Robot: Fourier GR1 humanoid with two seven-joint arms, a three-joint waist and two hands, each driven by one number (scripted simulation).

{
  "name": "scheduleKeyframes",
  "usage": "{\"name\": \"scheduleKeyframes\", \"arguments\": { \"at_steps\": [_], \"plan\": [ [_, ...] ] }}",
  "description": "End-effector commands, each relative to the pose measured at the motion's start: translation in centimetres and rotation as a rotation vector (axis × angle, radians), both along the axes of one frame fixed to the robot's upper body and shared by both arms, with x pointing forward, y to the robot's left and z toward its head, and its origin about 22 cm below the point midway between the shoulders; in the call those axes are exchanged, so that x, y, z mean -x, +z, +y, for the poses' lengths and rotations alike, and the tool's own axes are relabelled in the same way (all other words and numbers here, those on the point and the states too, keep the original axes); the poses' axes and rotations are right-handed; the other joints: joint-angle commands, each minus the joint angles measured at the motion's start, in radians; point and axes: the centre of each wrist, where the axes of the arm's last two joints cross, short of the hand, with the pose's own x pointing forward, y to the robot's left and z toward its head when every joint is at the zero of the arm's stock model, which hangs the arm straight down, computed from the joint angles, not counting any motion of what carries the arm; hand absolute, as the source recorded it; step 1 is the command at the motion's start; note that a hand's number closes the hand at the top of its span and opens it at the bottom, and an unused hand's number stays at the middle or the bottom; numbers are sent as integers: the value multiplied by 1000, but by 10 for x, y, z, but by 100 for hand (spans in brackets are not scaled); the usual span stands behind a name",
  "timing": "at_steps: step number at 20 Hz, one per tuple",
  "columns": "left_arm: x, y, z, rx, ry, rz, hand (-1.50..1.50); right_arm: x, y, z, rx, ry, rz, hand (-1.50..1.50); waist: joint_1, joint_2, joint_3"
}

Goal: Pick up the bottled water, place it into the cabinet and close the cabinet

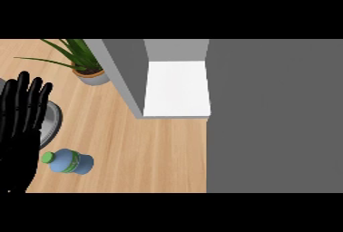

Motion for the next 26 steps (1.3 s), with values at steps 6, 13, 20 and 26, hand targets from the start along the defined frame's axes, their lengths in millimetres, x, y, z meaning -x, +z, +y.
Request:
{"name": "scheduleKeyframes", "arguments": {
  "at_steps": [6, 13, 20, 26],
  "plan": [
    [51, 4, -19, 43, 265, 22, -150, 36, 10, -1, -21, 4, 5, -150, 12, -6, -1],
    [83, 12, -44, 336, 129, 270, -150, 78, 27, -2, -135, 237, 165, -150, 5, -7, -1],
    [114, 47, -49, 322, 145, 264, -150, 103, 35, -11, -150, 244, 167, -150, 2, -5, -1],
    [120, 44, -66, 327, 143, 282, -150, 103, 45, -4, -152, 244, 151, -150, 9, -7, -1]
  ]
}}
